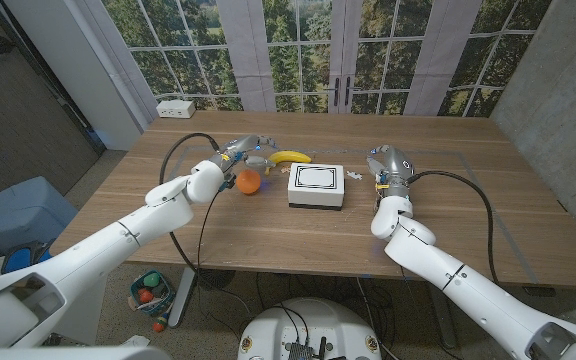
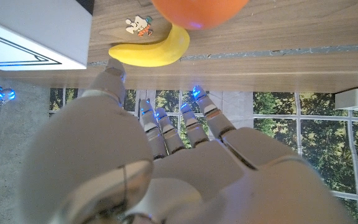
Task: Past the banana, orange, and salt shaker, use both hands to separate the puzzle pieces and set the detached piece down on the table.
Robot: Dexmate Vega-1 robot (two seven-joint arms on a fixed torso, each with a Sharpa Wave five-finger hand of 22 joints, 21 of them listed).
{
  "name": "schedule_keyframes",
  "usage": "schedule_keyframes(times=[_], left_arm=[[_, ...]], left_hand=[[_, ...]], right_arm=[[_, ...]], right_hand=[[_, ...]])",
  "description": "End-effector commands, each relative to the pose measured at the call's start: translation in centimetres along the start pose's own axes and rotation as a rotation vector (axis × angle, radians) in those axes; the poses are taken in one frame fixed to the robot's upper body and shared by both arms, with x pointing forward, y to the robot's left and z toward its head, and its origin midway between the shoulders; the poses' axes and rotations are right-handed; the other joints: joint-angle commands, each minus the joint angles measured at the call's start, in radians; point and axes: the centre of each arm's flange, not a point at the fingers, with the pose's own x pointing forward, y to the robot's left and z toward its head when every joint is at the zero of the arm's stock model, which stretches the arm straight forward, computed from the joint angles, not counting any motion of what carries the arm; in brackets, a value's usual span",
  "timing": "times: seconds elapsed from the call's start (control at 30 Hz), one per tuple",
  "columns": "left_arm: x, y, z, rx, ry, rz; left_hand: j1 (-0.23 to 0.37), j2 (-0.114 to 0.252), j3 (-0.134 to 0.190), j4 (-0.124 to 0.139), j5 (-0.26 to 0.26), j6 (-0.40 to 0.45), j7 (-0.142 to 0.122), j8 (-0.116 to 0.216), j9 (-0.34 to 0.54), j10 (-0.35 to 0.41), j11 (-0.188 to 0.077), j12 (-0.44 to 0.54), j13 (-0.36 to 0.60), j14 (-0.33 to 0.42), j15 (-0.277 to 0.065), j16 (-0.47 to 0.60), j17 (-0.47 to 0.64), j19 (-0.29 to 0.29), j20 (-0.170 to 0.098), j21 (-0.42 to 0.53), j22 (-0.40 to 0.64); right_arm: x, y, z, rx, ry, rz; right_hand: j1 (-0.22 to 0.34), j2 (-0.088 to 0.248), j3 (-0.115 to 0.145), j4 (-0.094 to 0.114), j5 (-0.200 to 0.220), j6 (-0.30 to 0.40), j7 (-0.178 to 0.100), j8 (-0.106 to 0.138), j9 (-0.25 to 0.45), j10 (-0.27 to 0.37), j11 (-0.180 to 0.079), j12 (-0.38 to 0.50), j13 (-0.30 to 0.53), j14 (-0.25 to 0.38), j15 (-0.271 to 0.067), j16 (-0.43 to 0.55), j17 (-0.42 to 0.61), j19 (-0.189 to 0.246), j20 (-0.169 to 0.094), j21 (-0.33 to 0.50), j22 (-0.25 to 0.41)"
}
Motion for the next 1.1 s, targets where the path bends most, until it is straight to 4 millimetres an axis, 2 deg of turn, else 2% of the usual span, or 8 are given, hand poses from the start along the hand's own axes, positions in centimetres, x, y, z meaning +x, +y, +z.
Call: schedule_keyframes(times=[0.03, 0.1, 0.27, 0.33, 0.43, 0.47, 0.8, 1.1], left_arm=[[-1.0, 0.7, -0.5, -0.1, -0.014, 0.06], [-1.4, 0.8, -0.5, -0.105, -0.013, 0.099], [-1.7, 1.2, -1.2, -0.223, -0.052, 0.105], [-1.9, 1.3, -1.5, -0.263, -0.071, 0.106], [-2.3, 1.4, -1.5, -0.277, -0.09, 0.149], [-2.4, 1.4, -1.6, -0.292, -0.096, 0.155], [-2.8, 1.3, -3.1, -0.549, -0.182, 0.169], [-3.5, 1.3, -3.7, -0.677, -0.218, 0.191]], left_hand=[[-0.05, 0.012, -0.018, 0.008, -0.007, -0.106, -0.001, 0.004, -0.002, -0.058, 0.025, -0.001, 0.0, -0.031, -0.029, -0.004, 0.004, -0.051, 0.004, -0.015, 0.004], [-0.112, 0.002, -0.042, 0.019, -0.014, -0.17, -0.008, 0.007, -0.004, -0.1, 0.04, 0.001, 0.0, -0.062, -0.014, -0.003, 0.004, -0.137, 0.04, -0.03, 0.003], [-0.229, -0.001, -0.078, 0.052, -0.019, -0.276, -0.004, 0.002, -0.005, -0.179, 0.065, -0.004, 0.0, -0.112, -0.006, -0.006, 0.007, -0.196, 0.035, -0.025, 0.004], [-0.268, 0.01, -0.085, 0.063, -0.017, -0.324, -0.01, 0.002, -0.006, -0.223, 0.051, -0.005, -0.001, -0.156, 0.003, -0.011, 0.007, -0.236, 0.027, -0.029, 0.004], [-0.356, 0.033, -0.096, 0.075, -0.012, -0.402, -0.016, 0.011, -0.009, -0.299, 0.074, 0.004, -0.004, -0.31, 0.037, -0.009, 0.005, -0.459, 0.058, -0.044, 0.002], [-0.371, 0.032, -0.1, 0.077, -0.012, -0.411, -0.018, 0.01, -0.009, -0.307, 0.075, 0.004, -0.005, -0.33, 0.033, -0.011, 0.005, -0.484, 0.061, -0.042, 0.002], [-0.462, 0.086, -0.1, 0.111, -0.003, -0.503, 0.016, 0.004, -0.012, -0.397, 0.066, -0.002, -0.01, -0.361, -0.001, -0.001, 0.009, -0.442, 0.002, -0.004, 0.0], [-0.605, 0.084, -0.146, 0.172, 0.001, -0.534, 0.019, 0.014, -0.015, -0.44, 0.055, -0.001, -0.013, -0.384, -0.011, 0.001, 0.012, -0.443, -0.04, -0.006, -0.002]], right_arm=[[0.1, -0.3, 0.1, 0.04, -0.021, 0.012], [0.2, -0.3, 0.2, 0.053, -0.027, 0.014], [0.6, -0.5, 0.3, 0.128, -0.063, 0.076], [0.8, -0.6, 0.3, 0.172, -0.075, 0.104], [1.1, -0.6, 0.3, 0.218, -0.09, 0.133], [1.2, -0.6, 0.3, 0.228, -0.095, 0.139], [1.6, -1.3, 0.2, 0.326, -0.145, 0.206], [1.6, -2.2, 0.2, 0.379, -0.181, 0.236]], right_hand=[[-0.009, 0.007, 0.005, -0.007, 0.011, -0.063, -0.004, -0.033, -0.007, -0.019, 0.006, -0.006, 0.002, -0.003, -0.129, -0.007, 0.007, 0.012, -0.006, 0.004, 0.002], [-0.014, 0.009, 0.006, -0.007, 0.013, -0.089, -0.007, -0.044, -0.01, -0.032, 0.011, -0.011, 0.001, -0.004, -0.126, -0.007, 0.009, 0.012, -0.007, 0.004, 0.002], [-0.093, 0.018, -0.017, 0.029, 0.018, -0.141, 0.006, -0.059, -0.022, -0.07, 0.037, -0.022, -0.005, -0.023, -0.095, -0.009, 0.019, -0.011, -0.003, -0.005, 0.002], [-0.144, 0.033, -0.027, 0.052, 0.024, -0.167, 0.012, -0.062, -0.028, -0.087, 0.049, -0.026, -0.01, -0.042, -0.083, -0.02, 0.016, -0.04, -0.002, -0.017, 0.002], [-0.197, 0.045, -0.036, 0.073, 0.028, -0.195, 0.014, -0.064, -0.034, -0.108, 0.07, -0.03, -0.017, -0.069, -0.056, -0.035, 0.012, -0.061, -0.001, -0.028, 0.001], [-0.216, 0.051, -0.039, 0.082, 0.027, -0.2, 0.013, -0.063, -0.036, -0.116, 0.073, -0.031, -0.019, -0.071, -0.057, -0.037, 0.011, -0.071, -0.004, -0.032, 0.001], [-0.428, 0.067, -0.085, 0.191, -0.021, -0.228, 0.028, -0.059, -0.045, -0.15, 0.097, -0.031, -0.05, -0.129, -0.053, -0.084, -0.016, -0.114, -0.014, -0.068, -0.002], [-0.578, 0.05, -0.134, 0.267, -0.036, -0.255, 0.036, -0.06, -0.048, -0.154, 0.116, -0.028, -0.073, -0.145, -0.029, -0.112, -0.042, -0.112, 0.005, -0.091, -0.005]])
